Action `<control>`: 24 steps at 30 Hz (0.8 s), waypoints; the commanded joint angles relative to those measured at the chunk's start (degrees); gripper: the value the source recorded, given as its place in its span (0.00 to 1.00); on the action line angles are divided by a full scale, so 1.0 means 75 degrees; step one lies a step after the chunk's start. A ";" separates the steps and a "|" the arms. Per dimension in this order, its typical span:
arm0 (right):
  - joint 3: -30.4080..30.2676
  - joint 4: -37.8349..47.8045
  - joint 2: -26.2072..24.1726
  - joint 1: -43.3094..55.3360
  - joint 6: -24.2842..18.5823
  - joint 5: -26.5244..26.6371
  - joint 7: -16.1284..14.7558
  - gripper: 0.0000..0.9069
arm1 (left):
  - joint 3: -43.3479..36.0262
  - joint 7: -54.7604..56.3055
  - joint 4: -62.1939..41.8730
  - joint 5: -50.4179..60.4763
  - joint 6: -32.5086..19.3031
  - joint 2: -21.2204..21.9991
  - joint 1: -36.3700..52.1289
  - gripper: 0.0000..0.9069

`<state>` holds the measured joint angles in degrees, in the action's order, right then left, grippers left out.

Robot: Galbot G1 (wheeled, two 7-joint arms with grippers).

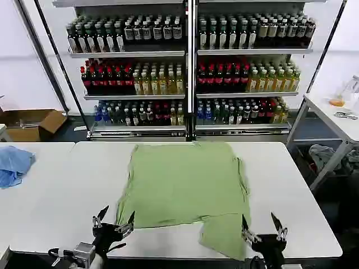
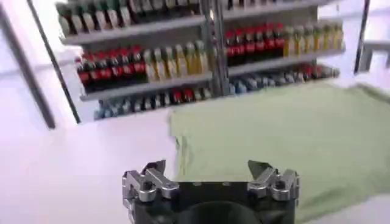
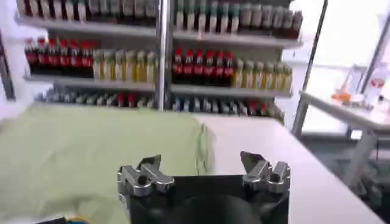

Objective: Fold and organize the clothes.

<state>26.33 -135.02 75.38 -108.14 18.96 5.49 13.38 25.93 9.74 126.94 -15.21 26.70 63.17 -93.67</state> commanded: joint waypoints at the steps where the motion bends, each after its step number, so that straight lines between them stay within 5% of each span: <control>1: -0.0390 0.0307 0.0100 -0.0389 0.0239 -0.0256 0.0007 1.00 | -0.0159 -0.0094 -0.0740 -0.0092 0.0853 -0.0320 0.0378 1.00; 10: -0.0820 0.0820 0.0308 -0.0021 0.0382 -0.0100 0.0070 1.00 | -0.0156 0.0004 -0.0998 -0.0501 0.0861 -0.0357 0.0464 0.96; 12: -0.0904 0.0874 0.0373 -0.0018 0.0390 -0.0055 0.0108 1.00 | -0.0154 -0.0008 -0.1022 -0.0628 0.0861 -0.0349 0.0471 0.72; 13: -0.0950 0.0899 0.0406 -0.0025 0.0390 -0.0003 0.0125 1.00 | -0.0150 -0.0012 -0.1032 -0.0695 0.0860 -0.0345 0.0477 0.43; 14: -0.0992 0.0938 0.0444 -0.0027 0.0386 0.0022 0.0146 0.93 | -0.0140 -0.0012 -0.1034 -0.0743 0.0859 -0.0341 0.0484 0.36; 15: -0.1024 0.0970 0.0494 -0.0019 0.0384 0.0057 0.0167 0.72 | -0.0130 -0.0015 -0.1035 -0.0781 0.0859 -0.0340 0.0491 0.30; 16: -0.1038 0.1004 0.0514 -0.0011 0.0384 0.0077 0.0173 0.27 | -0.0124 -0.0014 -0.1033 -0.0835 0.0858 -0.0338 0.0496 0.20; 17: -0.1068 0.1077 0.0555 0.0020 0.0379 0.0167 0.0187 0.03 | -0.0120 -0.0016 -0.1028 -0.0882 0.0857 -0.0338 0.0501 0.13; 24: -0.1088 0.1190 0.0618 0.0123 0.0326 0.0510 0.0222 0.00 | -0.0109 -0.0080 -0.1013 -0.1197 0.0847 -0.0330 0.0545 0.06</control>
<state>19.56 -127.87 79.30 -107.51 20.93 7.53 14.87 25.10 9.44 120.31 -21.07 32.17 60.88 -89.97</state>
